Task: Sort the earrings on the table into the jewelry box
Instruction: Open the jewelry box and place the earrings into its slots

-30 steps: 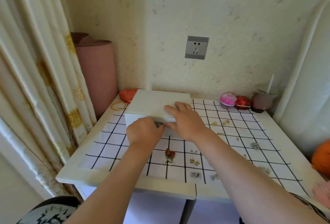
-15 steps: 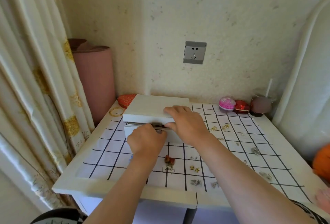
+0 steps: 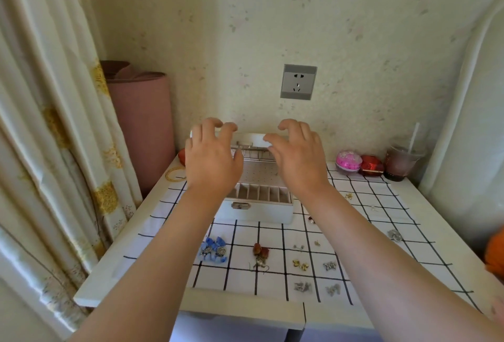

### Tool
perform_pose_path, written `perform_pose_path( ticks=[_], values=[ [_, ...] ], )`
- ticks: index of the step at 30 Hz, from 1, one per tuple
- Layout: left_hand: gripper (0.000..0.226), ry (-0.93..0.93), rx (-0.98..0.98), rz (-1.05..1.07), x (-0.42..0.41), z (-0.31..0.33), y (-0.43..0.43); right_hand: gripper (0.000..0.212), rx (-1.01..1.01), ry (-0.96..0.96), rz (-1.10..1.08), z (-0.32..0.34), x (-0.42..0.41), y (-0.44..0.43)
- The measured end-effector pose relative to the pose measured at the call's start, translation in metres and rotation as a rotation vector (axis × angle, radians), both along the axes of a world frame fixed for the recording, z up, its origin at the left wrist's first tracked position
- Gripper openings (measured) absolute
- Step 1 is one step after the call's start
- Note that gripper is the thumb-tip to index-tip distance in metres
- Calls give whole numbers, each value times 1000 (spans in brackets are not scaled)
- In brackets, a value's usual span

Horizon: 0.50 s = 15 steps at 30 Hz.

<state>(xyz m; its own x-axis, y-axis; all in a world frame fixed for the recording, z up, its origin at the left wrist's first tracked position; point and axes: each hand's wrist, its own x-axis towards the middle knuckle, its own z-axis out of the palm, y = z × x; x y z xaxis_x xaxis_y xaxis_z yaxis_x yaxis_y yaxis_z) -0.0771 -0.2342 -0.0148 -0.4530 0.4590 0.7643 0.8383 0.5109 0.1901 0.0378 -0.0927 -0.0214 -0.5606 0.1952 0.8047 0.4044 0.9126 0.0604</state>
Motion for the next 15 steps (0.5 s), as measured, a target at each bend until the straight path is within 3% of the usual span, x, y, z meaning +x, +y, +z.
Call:
perform_pose_path(
  ticks=[4,8,12,15],
  values=[
    [59,-13,-72,-70,-20,-10,21,44,68,45,-25,4,-10,17],
    [71,-35,-67,-153,-38,-5,43,44,111,23,-89,14,-24,37],
    [86,-75,-148,-189,-59,-6,65,62,43,-130,-142,15,-37,62],
    [89,-257,-236,-264,-67,-12,78,76,-66,-308,-156,6,-47,83]
  ],
)
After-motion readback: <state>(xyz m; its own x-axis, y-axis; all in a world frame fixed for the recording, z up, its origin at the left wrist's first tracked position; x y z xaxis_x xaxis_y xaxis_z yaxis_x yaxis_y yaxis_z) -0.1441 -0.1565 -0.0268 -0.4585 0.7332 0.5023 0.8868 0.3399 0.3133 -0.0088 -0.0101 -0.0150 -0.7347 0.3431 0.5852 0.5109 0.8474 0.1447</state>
